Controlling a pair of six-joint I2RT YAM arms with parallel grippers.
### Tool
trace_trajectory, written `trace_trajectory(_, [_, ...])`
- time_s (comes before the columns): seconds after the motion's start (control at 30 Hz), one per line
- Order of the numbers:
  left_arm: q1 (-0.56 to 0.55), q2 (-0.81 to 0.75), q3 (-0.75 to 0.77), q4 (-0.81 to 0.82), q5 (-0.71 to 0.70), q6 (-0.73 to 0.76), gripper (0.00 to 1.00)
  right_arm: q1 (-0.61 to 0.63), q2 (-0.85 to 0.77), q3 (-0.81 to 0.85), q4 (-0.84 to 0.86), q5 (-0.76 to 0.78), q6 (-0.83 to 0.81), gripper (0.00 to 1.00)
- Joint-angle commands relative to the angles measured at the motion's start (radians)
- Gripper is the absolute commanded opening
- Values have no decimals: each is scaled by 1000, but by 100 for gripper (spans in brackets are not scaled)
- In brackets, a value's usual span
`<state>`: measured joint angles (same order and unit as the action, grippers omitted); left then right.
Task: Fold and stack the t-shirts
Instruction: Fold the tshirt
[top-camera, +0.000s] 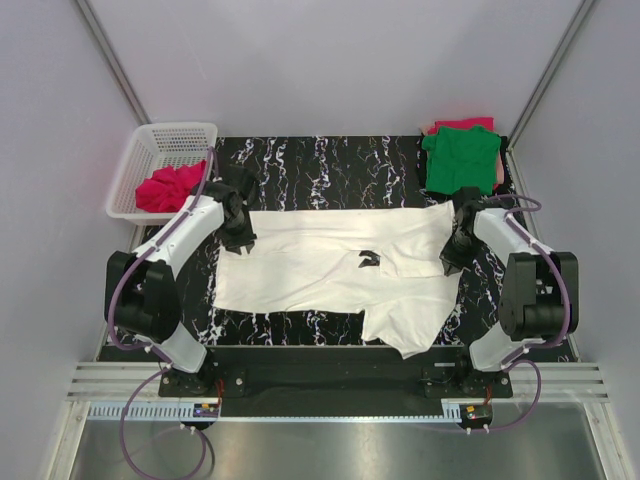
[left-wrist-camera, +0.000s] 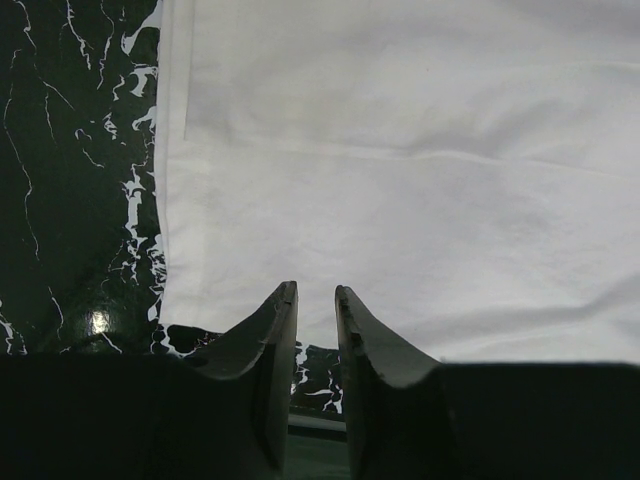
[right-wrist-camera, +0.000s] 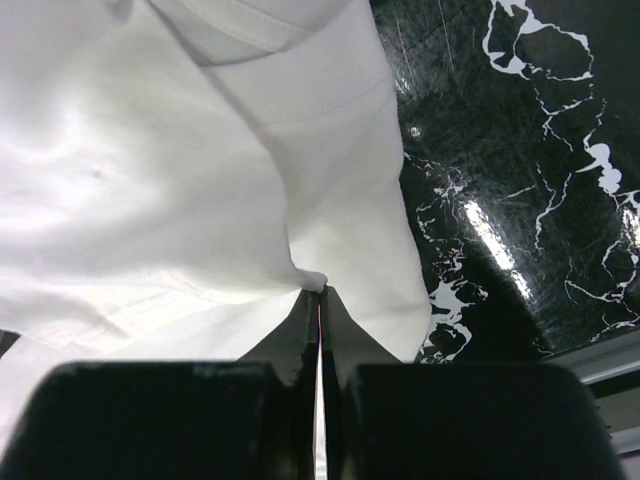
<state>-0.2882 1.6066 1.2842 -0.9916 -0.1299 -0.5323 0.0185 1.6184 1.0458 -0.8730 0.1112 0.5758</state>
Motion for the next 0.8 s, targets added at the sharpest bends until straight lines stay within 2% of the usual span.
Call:
trace_trajectory(0.0, [-9,-2,15,31,9,-9,26,-5,-58,36,-55,10,-1,0])
trace_trajectory(0.77, [-11,-30,3,36,7,-1,26,-5,-117,-53,-78,-54,36,0])
